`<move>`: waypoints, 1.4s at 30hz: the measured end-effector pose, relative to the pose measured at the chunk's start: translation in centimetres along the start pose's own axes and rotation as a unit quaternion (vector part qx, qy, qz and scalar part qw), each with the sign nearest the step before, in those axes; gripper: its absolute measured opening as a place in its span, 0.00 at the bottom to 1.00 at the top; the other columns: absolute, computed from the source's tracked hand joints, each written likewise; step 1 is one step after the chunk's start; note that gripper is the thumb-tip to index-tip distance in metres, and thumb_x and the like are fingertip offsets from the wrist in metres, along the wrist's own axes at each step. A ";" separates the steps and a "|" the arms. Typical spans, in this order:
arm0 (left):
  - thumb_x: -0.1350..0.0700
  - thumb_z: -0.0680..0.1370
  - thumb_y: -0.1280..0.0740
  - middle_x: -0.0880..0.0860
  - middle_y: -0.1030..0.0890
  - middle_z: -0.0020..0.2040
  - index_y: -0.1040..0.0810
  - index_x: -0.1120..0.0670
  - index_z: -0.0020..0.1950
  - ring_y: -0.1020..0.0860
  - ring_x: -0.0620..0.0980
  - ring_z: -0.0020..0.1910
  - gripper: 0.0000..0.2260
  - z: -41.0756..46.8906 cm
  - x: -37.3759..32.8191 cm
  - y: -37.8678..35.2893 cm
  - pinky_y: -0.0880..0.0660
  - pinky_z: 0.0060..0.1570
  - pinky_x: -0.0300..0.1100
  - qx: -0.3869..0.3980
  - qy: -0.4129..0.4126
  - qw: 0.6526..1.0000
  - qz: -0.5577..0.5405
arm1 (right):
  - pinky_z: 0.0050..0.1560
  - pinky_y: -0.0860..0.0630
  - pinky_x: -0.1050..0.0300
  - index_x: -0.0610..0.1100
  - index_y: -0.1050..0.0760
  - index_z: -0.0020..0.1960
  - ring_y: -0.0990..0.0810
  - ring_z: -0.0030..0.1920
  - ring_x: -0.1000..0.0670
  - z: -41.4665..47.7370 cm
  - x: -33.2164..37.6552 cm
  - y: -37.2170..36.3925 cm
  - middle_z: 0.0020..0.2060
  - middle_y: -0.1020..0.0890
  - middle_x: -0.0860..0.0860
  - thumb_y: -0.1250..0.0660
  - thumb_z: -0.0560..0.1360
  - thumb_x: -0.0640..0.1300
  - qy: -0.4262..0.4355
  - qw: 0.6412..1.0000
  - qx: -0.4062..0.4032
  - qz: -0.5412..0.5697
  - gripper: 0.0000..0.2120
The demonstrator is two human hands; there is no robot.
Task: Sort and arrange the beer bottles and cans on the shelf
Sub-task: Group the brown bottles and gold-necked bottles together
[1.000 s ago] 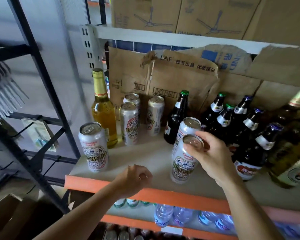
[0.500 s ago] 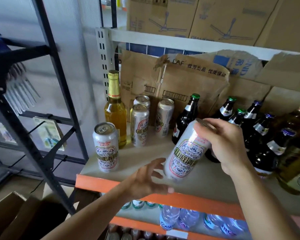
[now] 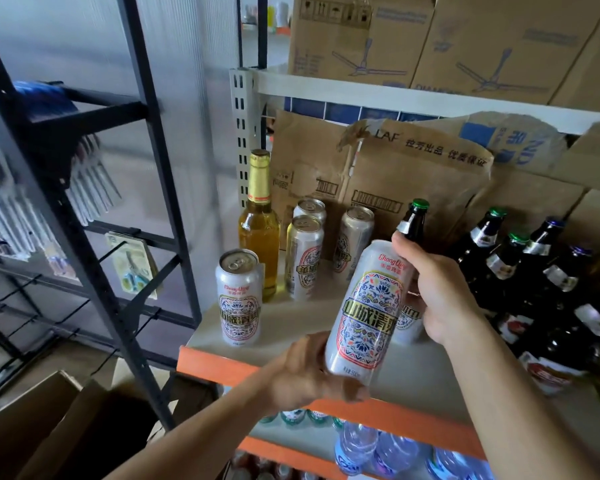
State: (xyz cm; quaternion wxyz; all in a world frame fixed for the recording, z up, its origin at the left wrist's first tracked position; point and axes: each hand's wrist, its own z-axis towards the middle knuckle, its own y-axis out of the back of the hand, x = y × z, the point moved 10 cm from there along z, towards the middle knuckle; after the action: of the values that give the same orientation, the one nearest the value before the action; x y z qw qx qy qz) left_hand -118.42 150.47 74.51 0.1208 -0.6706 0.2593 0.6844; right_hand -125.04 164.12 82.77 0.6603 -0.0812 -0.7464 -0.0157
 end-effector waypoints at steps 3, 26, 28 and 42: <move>0.49 0.61 0.25 0.52 0.18 0.45 0.21 0.58 0.54 0.22 0.46 0.43 0.25 0.0 0.3 0.1 0.25 0.43 0.38 0.001 0.007 1.000 -0.021 | 0.32 0.29 0.59 0.44 0.21 0.36 0.22 0.27 0.53 0.3 -0.2 -0.2 0.27 0.20 0.51 0.28 0.69 0.54 -0.001 1.000 0.012 -0.004 0.13; 0.51 0.72 0.27 0.48 0.20 0.52 0.28 0.51 0.67 0.20 0.45 0.44 0.25 -4.3 5.7 7.6 0.23 0.44 0.37 -0.201 0.107 0.962 0.153 | 0.37 0.24 0.56 0.47 0.18 0.43 0.18 0.37 0.54 2.3 -1.0 -6.5 0.34 0.16 0.53 0.20 0.63 0.51 0.115 0.974 0.057 -0.185 0.12; 0.53 0.73 0.27 0.48 0.20 0.49 0.27 0.53 0.67 0.22 0.39 0.39 0.23 -5.1 6.0 8.0 0.25 0.40 0.32 -0.208 0.115 0.959 0.153 | 0.43 0.20 0.51 0.51 0.19 0.43 0.16 0.41 0.53 2.7 -1.5 -7.3 0.36 0.15 0.53 0.22 0.58 0.57 0.120 0.970 0.053 -0.202 0.18; 0.52 0.72 0.29 0.45 0.18 0.37 0.18 0.47 0.48 0.23 0.37 0.34 0.06 -7.4 6.6 9.6 0.24 0.39 0.37 -0.231 0.135 0.953 0.144 | 0.57 0.23 0.47 0.51 0.25 0.58 0.19 0.52 0.52 2.5 -3.1 -11.7 0.50 0.17 0.55 0.22 0.66 0.55 0.194 0.934 0.081 -0.288 0.24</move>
State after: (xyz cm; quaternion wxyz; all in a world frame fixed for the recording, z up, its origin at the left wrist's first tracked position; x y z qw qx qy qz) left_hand -117.46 137.39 70.19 -0.1730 -0.7221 0.2016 0.6387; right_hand -128.77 152.60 80.40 0.7638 0.1959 -0.5938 -0.1603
